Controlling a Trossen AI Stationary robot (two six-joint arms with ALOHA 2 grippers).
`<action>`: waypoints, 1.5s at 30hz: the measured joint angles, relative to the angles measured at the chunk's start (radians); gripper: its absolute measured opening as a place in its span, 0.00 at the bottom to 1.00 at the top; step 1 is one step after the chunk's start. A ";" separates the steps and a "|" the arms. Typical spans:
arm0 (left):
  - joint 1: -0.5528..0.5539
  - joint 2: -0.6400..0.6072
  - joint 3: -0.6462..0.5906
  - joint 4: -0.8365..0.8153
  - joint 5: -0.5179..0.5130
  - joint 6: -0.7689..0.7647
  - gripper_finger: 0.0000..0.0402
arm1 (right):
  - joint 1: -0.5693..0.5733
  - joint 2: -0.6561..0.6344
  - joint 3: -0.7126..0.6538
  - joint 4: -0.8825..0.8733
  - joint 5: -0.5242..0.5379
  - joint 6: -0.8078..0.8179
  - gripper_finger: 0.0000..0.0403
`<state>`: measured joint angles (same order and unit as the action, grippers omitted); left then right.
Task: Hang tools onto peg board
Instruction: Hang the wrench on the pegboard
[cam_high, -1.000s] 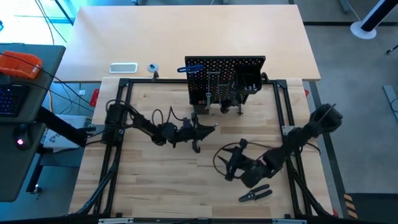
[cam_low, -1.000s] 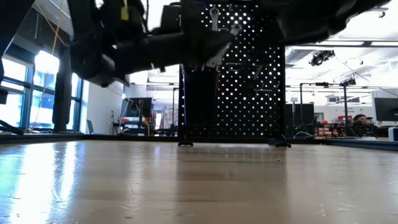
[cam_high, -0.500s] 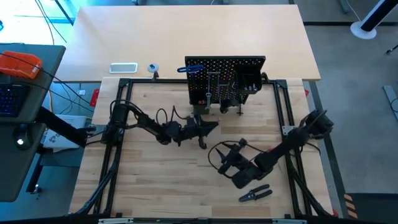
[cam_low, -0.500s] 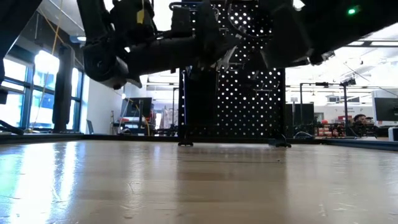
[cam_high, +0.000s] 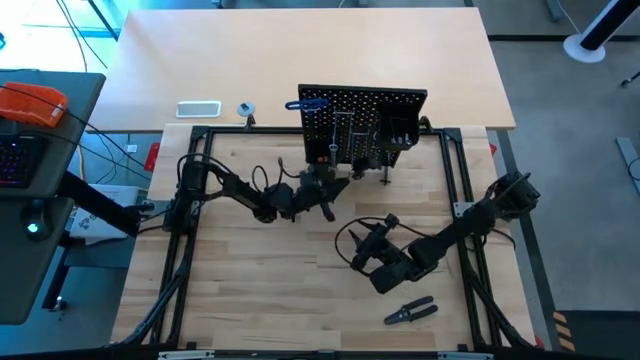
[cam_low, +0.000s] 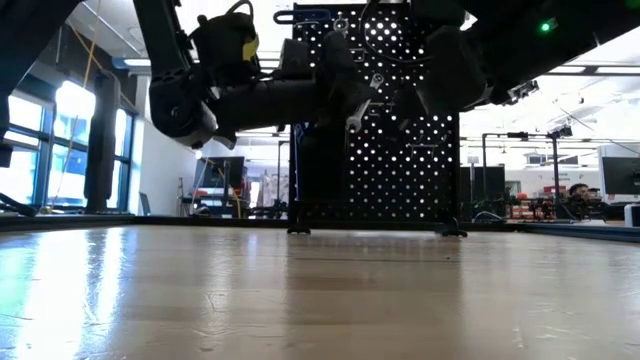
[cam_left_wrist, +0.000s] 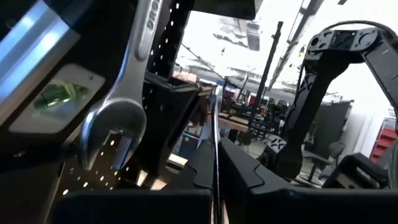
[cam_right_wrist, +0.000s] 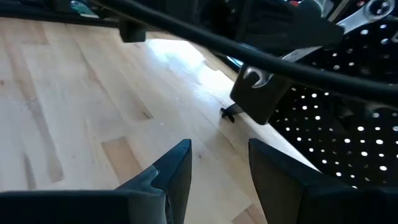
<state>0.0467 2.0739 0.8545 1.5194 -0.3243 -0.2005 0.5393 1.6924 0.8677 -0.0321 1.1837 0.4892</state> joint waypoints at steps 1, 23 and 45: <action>0.000 0.000 0.000 0.005 0.000 0.000 0.00 | -0.001 0.000 0.000 -0.001 -0.006 0.000 0.38; 0.005 0.000 0.062 -0.067 -0.020 -0.007 0.00 | -0.002 0.000 0.000 -0.001 -0.036 0.008 0.38; 0.001 0.000 0.006 0.016 -0.045 0.000 0.00 | -0.002 0.000 0.000 -0.013 -0.059 0.003 0.38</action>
<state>0.0476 2.0739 0.8608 1.5355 -0.3690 -0.2006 0.5373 1.6924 0.8677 -0.0448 1.1248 0.4927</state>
